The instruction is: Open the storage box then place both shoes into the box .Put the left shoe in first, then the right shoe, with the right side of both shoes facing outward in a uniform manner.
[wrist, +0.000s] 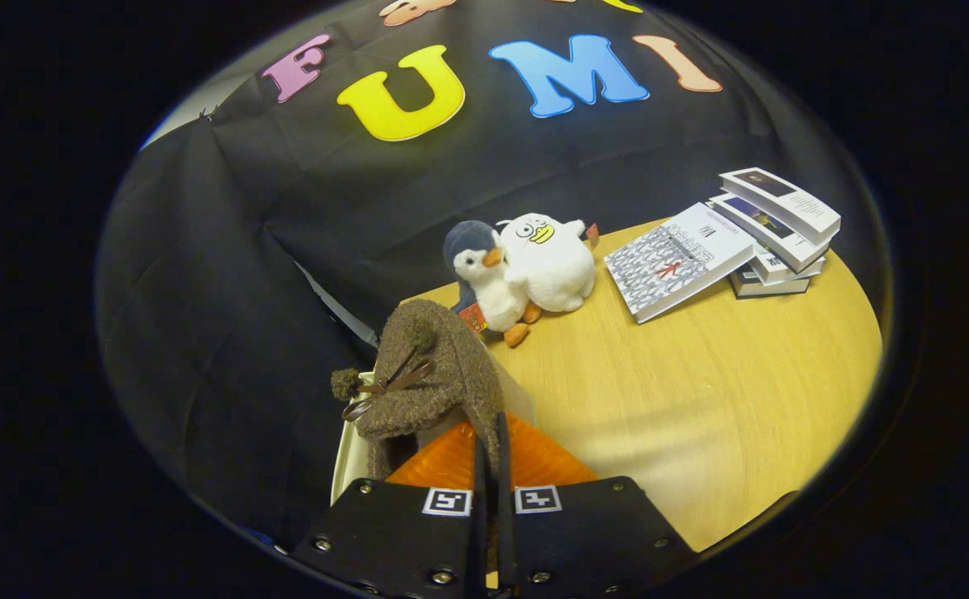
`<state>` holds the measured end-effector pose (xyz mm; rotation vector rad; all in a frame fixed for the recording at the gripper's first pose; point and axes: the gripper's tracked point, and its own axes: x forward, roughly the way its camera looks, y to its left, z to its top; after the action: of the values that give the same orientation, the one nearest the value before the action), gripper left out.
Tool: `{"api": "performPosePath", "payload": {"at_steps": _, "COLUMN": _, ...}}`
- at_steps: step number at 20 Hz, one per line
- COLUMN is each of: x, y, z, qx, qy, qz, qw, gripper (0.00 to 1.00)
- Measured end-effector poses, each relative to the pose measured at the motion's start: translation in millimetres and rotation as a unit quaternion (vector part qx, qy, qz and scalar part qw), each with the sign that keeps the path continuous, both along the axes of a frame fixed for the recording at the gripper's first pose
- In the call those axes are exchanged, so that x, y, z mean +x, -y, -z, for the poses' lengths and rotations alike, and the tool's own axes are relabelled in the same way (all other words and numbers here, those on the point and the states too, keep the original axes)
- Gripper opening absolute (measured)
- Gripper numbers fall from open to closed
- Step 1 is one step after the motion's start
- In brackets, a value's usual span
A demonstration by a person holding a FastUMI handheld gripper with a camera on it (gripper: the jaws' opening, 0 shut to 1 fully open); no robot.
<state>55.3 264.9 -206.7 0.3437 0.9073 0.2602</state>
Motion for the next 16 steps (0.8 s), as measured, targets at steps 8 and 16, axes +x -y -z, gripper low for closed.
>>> {"api": "performPosePath", "payload": {"at_steps": 8, "x": 0, "y": -38, "z": -5, "qx": 0.02, "qy": 0.023, "qz": -0.012, "qw": 0.999, "gripper": 0.49}}
{"api": "performPosePath", "payload": {"at_steps": 16, "x": 8, "y": 4, "z": -99, "qx": -0.017, "qy": 0.202, "qz": -0.029, "qw": 0.979, "gripper": 0.97}}
